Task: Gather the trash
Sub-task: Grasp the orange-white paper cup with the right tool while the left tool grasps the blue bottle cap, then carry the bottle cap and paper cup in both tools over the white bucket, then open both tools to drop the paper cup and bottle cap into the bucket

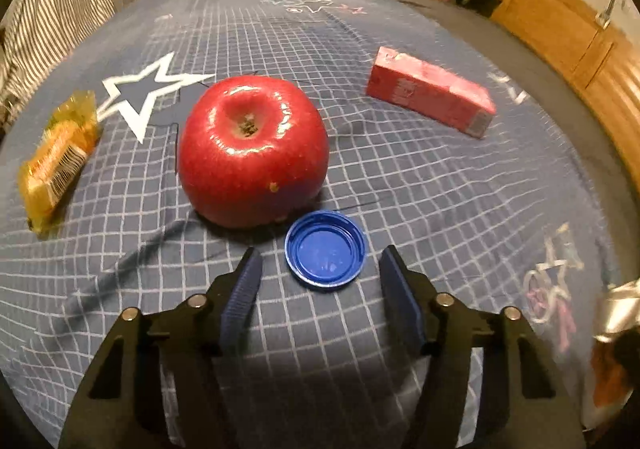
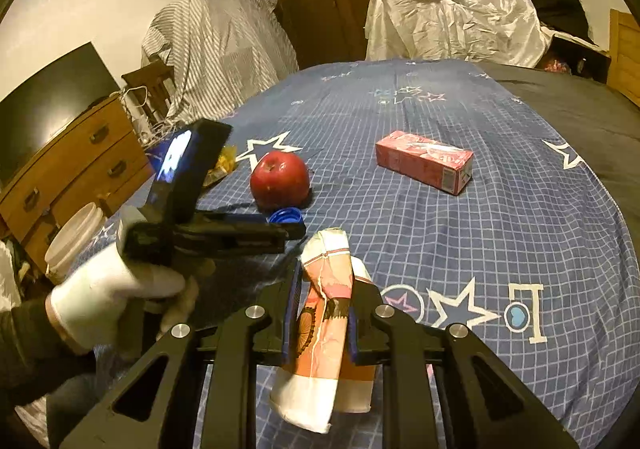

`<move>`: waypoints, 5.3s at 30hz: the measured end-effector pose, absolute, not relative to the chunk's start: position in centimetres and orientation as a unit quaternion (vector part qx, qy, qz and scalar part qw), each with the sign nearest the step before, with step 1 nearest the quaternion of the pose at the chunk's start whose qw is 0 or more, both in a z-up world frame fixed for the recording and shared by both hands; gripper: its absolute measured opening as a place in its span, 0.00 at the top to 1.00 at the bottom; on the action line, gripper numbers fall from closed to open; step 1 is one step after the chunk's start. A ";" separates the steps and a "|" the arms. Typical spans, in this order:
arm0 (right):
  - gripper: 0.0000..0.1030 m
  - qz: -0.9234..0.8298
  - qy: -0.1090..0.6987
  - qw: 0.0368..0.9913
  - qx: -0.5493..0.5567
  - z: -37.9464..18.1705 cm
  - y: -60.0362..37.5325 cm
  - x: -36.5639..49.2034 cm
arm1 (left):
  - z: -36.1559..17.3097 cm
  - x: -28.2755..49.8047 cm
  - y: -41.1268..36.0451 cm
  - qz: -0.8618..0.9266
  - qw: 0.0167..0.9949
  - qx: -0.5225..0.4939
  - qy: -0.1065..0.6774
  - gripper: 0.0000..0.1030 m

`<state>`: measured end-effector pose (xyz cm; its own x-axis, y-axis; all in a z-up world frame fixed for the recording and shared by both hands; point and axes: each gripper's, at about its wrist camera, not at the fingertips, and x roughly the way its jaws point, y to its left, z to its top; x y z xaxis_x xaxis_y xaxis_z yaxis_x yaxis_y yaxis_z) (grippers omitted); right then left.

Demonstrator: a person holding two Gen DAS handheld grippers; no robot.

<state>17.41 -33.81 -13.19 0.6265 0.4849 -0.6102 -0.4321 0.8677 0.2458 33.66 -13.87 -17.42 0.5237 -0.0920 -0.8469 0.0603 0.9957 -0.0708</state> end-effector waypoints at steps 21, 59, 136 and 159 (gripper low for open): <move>0.80 0.196 0.231 0.953 0.020 -8.3 -29.5 9.8 | -8.0 17.0 -6.4 -0.024 0.944 -0.014 0.328 0.63; 0.80 0.206 0.174 0.963 -0.018 -0.4 -21.1 0.0 | -0.7 6.9 -2.2 0.035 0.974 -0.012 0.222 0.63; 0.80 0.530 0.464 0.673 -0.225 -4.6 49.6 11.7 | -5.7 1.0 45.7 0.263 0.856 -0.175 0.408 0.63; 0.80 0.529 0.475 0.666 -0.226 -6.4 49.8 13.5 | -7.5 1.4 46.8 0.259 0.852 -0.176 0.419 0.63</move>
